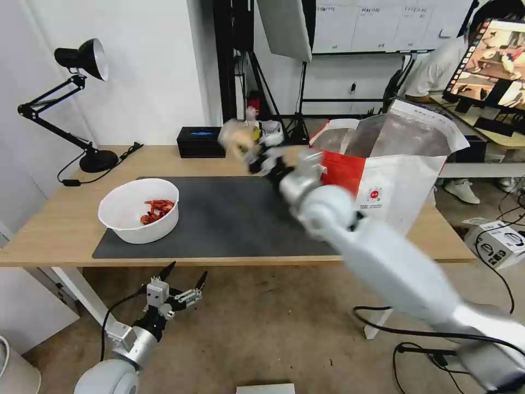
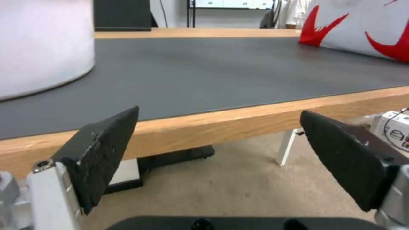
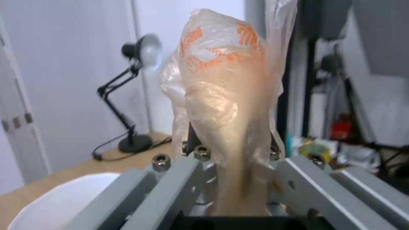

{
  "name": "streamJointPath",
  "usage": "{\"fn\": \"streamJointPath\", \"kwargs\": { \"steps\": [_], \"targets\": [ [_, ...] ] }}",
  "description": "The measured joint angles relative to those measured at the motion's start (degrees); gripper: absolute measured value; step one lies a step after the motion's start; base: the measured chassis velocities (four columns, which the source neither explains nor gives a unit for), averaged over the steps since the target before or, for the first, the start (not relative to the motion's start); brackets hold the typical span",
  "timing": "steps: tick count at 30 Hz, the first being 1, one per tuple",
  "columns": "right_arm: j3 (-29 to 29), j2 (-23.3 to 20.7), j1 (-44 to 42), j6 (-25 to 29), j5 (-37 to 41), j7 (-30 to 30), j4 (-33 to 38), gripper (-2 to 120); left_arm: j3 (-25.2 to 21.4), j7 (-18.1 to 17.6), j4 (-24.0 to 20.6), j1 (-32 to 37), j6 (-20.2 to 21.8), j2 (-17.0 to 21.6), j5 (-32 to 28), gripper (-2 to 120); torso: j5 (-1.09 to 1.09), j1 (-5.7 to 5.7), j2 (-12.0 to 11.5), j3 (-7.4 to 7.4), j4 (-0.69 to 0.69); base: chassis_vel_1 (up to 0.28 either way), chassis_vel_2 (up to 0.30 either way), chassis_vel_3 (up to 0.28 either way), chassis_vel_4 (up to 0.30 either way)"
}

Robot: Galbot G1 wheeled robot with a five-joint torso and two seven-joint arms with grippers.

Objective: Pick up the trash from the table and place it into the takeout bag.

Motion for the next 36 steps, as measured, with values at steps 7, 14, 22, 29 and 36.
{"fn": "streamJointPath", "kwargs": {
  "steps": [7,14,22,29,36],
  "targets": [
    [10.65,-9.07,-4.59,-0.90,2.51,0.38,7.01,5,1.16,-0.10,-0.69,-0.13,0.37,-0.68,1.18,100,-0.01,-0.01,0.00,0.00,0.00,0.000,0.000,0.000,0.000],
    [17.32,-12.61,-8.85,-1.58,3.74,2.13,7.72,5,2.03,-0.10,-1.22,-0.43,1.06,-0.90,1.50,100,0.00,-0.01,0.00,0.00,0.01,0.000,0.000,0.000,0.000],
    [24.36,-15.36,-15.51,-3.77,5.13,5.67,4.59,5,2.70,-0.10,-1.52,-0.80,1.57,-0.90,1.56,100,-0.01,0.00,0.00,0.00,0.00,0.000,0.000,0.000,0.000],
    [24.91,-15.43,-15.99,-5.29,5.92,6.43,2.54,5,2.91,-0.10,-1.66,-0.75,1.62,-0.99,1.68,100,-0.02,0.00,-0.01,0.00,0.02,0.000,0.000,0.000,0.000],
    [24.00,-15.31,-13.59,-10.18,10.24,11.76,1.23,5,2.80,-0.09,-1.76,-0.62,1.63,-0.87,1.68,100,-0.03,0.00,-0.01,0.01,0.02,0.000,0.000,0.000,0.000]
  ]
}}
